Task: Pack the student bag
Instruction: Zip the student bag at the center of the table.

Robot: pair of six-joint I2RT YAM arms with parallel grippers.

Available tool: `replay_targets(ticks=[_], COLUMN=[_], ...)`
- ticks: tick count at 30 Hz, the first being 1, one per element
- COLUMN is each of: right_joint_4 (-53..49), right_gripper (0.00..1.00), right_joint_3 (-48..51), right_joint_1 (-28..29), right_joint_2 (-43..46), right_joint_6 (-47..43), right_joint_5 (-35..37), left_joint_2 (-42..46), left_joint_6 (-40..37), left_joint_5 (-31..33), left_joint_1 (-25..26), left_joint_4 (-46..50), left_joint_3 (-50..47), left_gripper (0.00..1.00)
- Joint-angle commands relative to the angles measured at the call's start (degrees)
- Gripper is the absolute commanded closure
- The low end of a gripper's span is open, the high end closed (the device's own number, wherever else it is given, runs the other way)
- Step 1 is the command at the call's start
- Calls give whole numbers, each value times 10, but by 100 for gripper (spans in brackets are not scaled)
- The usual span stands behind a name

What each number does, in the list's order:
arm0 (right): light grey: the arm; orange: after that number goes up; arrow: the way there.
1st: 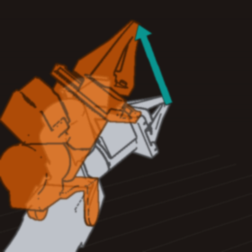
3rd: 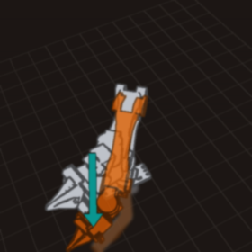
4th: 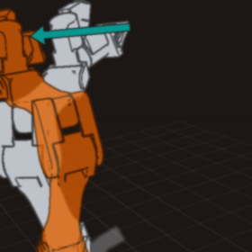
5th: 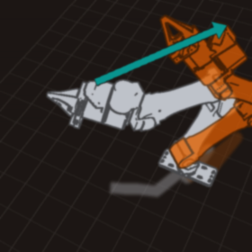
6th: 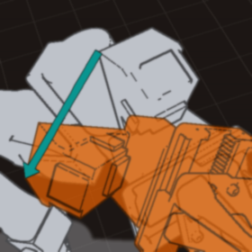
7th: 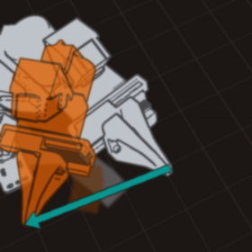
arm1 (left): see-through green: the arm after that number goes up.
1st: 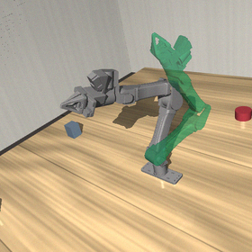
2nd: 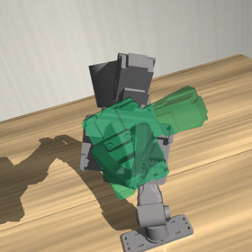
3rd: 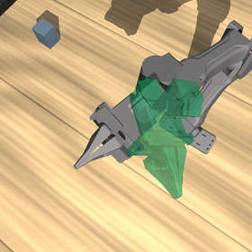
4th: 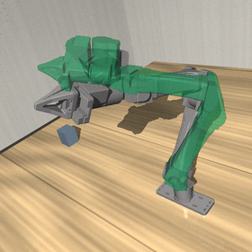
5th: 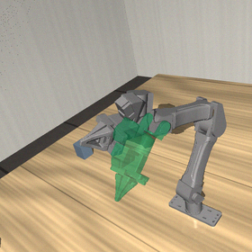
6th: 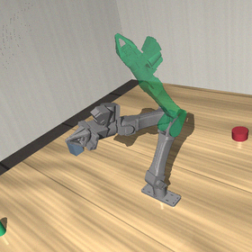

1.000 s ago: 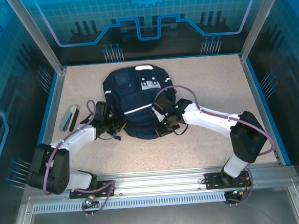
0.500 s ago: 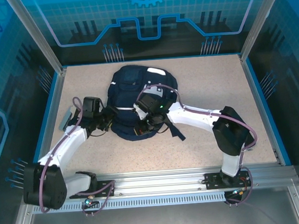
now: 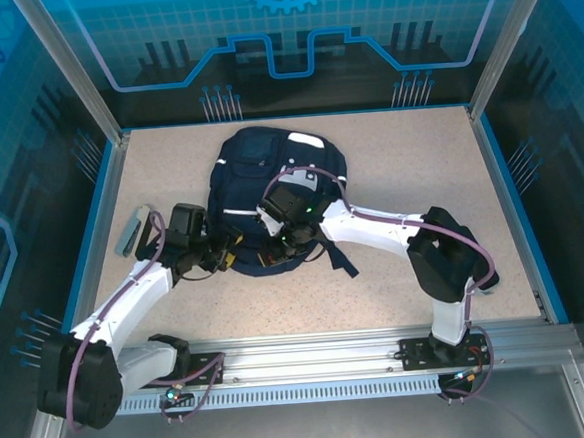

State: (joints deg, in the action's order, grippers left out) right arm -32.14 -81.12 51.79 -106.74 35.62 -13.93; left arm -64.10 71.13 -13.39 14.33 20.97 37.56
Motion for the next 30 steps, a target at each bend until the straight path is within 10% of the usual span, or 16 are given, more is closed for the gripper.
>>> replay_targets(ticks=[1,16,30], right_joint_4=[-13,-68,-209], right_gripper=[100,100,100], right_joint_3=[-25,-50,20], right_joint_1=[16,54,42], right_joint_2=[-12,-13,30], right_joint_6=[0,-45,43], right_joint_5=[5,63,291], left_joint_2=[-10,-90,-73], left_joint_6=[26,28,-10], left_joint_5=[1,5,63], left_joint_1=[9,16,10], left_joint_4=[-4,-77,-41], left_joint_3=[-14,-31,-25], left_gripper=[53,64,95])
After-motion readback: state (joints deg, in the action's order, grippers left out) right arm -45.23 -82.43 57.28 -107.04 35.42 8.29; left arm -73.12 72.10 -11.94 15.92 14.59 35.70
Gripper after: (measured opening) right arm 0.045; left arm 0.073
